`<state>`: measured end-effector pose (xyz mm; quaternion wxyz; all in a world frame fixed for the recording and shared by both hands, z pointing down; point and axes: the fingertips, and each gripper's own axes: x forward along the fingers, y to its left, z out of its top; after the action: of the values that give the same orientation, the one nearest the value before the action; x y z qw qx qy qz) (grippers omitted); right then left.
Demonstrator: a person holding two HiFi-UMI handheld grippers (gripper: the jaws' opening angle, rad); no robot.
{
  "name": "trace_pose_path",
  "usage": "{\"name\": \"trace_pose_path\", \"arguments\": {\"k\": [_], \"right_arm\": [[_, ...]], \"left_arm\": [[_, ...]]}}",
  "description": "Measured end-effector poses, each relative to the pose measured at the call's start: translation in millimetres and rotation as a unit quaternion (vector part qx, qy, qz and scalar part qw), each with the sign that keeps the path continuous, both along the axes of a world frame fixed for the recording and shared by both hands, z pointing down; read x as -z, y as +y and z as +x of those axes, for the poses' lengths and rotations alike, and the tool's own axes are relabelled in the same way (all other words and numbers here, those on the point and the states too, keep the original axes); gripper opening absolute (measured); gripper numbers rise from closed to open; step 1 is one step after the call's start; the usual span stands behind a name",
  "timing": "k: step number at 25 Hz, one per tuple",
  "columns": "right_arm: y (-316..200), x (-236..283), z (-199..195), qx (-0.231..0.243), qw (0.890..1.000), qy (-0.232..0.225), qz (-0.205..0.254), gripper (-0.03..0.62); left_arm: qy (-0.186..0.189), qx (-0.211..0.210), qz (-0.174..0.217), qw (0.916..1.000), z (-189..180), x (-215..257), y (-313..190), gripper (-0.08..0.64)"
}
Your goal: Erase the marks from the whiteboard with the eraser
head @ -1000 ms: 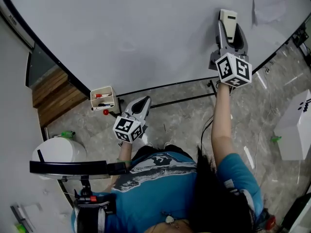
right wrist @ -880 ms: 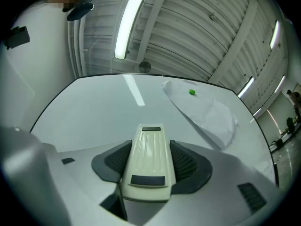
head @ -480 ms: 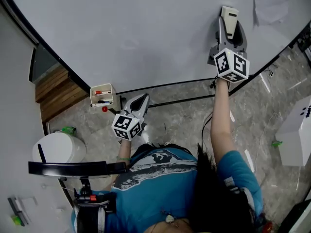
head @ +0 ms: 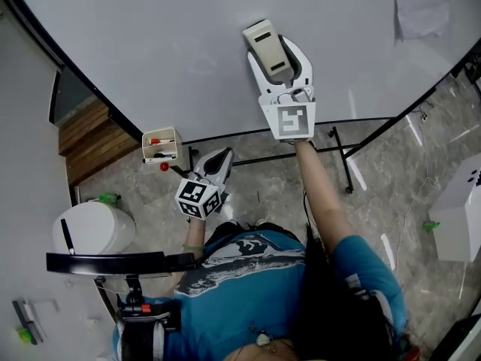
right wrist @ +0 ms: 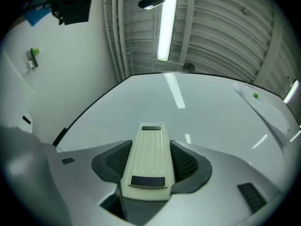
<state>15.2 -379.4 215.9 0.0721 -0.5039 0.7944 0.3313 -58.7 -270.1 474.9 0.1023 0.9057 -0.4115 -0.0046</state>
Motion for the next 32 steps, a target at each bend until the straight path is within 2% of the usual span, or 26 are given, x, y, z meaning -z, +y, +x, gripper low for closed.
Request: {"name": "trace_pose_path", "arguments": {"k": [2, 5, 7, 9, 11, 13, 17, 20, 22, 24, 28, 32], "right_arm": [[1.8, -18.8, -30.3, 0.015, 0.999, 0.035, -0.016, 0.262], [1.7, -38.0, -59.4, 0.034, 0.997, 0.055, -0.03, 0.262], [1.9, -40.0, -67.0, 0.042, 0.997, 0.059, -0.024, 0.262], [5.7, -32.3, -62.8, 0.052, 0.998, 0.042, -0.015, 0.262], [8.2, -22.9, -41.5, 0.053, 0.998, -0.004, -0.021, 0.262], [8.3, -1.1, -6.7, 0.035, 0.998, -0.046, -0.022, 0.262], [-0.9, 55.9, 80.9, -0.024, 0.995, -0.091, 0.016, 0.262], [-8.6, 83.4, 145.4, -0.054, 0.989, -0.136, 0.029, 0.262], [-13.0, 93.8, 174.6, -0.073, 0.986, -0.15, 0.03, 0.262], [-20.3, 97.0, 187.4, -0.086, 0.985, -0.144, 0.029, 0.262], [-26.6, 93.9, 188.5, -0.09, 0.986, -0.136, 0.029, 0.262], [-24.8, 89.6, 171.9, -0.076, 0.987, -0.14, 0.032, 0.262]], "left_arm": [[0.002, 0.006, -0.004, 1.0, -3.8, -3.6, 1.4, 0.003], [0.004, 0.014, -0.011, 0.9998, -11.5, -9.9, 2.9, 0.003], [0.004, 0.019, -0.014, 0.9997, -16.4, -13.1, 2.8, 0.003], [0.004, 0.023, -0.015, 0.9996, -20.1, -14.7, 3.0, 0.003], [0.005, 0.026, -0.017, 0.9995, -22.7, -15.9, 4.1, 0.003], [0.004, 0.027, -0.019, 0.9995, -23.2, -16.8, 4.8, 0.003], [0.004, 0.024, -0.022, 0.9995, -19.3, -17.7, 6.1, 0.003], [0.002, 0.016, -0.025, 0.9995, -14.1, -18.4, 8.2, 0.003], [0.001, 0.011, -0.027, 0.9996, -11.0, -18.7, 8.5, 0.003], [0.0, 0.007, -0.026, 0.9996, -7.9, -17.9, 7.9, 0.003], [0.002, 0.005, -0.022, 0.9997, -5.4, -16.2, 5.8, 0.003], [0.001, 0.011, -0.023, 0.9997, -10.4, -17.1, 3.6, 0.003]]}}
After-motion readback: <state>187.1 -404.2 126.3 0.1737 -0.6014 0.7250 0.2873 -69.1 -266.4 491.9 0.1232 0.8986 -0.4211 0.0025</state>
